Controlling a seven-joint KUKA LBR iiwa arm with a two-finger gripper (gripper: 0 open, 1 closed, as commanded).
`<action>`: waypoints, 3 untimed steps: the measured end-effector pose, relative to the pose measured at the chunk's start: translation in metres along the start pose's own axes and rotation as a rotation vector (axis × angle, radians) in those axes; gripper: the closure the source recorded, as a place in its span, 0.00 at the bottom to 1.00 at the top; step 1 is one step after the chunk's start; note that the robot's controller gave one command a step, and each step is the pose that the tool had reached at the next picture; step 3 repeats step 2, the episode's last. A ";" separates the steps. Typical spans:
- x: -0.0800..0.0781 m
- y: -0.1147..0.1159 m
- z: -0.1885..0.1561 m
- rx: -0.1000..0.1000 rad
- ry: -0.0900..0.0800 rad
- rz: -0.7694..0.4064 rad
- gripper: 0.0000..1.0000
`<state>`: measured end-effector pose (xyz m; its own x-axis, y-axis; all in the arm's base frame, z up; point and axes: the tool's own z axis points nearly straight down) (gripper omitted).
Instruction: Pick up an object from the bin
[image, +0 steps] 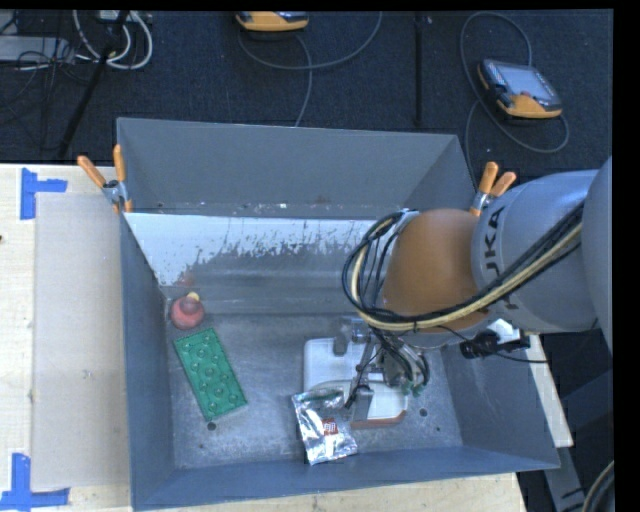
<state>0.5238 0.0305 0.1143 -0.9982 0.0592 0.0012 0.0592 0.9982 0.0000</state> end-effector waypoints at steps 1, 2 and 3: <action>-0.037 -0.003 0.044 -0.002 -0.004 -0.003 0.00; -0.014 0.011 0.040 0.001 -0.017 -0.203 0.00; -0.014 0.011 0.040 0.001 -0.017 -0.203 0.00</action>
Offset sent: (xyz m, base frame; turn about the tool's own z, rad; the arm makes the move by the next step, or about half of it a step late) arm 0.0346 -0.0063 -0.0443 -0.0027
